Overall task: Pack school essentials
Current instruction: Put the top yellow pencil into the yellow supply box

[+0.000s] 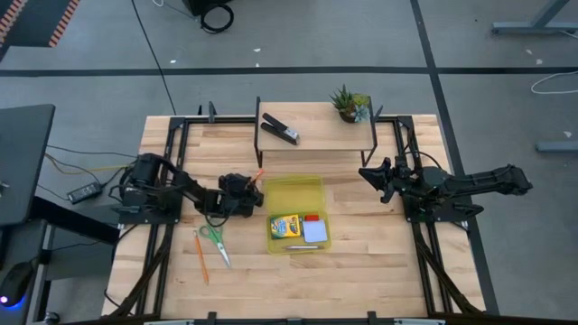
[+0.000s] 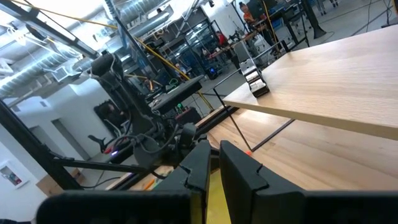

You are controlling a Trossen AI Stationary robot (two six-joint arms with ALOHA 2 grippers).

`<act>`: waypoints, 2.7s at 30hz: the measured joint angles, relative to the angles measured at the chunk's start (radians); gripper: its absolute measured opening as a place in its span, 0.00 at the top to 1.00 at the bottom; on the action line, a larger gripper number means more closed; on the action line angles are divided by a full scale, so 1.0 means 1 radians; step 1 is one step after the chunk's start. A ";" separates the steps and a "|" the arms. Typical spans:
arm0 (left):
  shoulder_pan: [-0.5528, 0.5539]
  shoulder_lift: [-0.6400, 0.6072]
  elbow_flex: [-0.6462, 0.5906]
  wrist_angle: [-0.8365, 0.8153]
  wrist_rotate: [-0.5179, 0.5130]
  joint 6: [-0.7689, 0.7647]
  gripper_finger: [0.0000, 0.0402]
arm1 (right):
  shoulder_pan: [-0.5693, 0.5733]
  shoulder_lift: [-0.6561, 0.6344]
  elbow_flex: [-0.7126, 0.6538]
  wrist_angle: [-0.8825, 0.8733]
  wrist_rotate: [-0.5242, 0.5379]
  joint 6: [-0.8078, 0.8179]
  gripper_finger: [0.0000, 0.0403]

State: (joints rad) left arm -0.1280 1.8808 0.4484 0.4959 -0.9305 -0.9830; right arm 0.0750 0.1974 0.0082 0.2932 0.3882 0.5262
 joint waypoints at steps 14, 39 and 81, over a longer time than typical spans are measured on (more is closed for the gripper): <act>-0.005 0.002 0.000 -0.059 -0.018 -0.001 0.96 | 0.000 0.000 0.000 0.000 0.000 0.000 0.90; -0.012 -0.171 -0.005 -0.076 0.116 0.178 0.96 | 0.000 0.000 0.000 0.000 0.000 0.000 0.90; -0.100 0.063 0.553 -0.016 0.810 0.507 0.95 | 0.000 0.001 0.000 -0.009 0.000 0.000 0.90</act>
State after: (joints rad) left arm -0.2283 1.9438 1.0010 0.4795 -0.1205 -0.4756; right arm 0.0746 0.1982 0.0082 0.2844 0.3882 0.5262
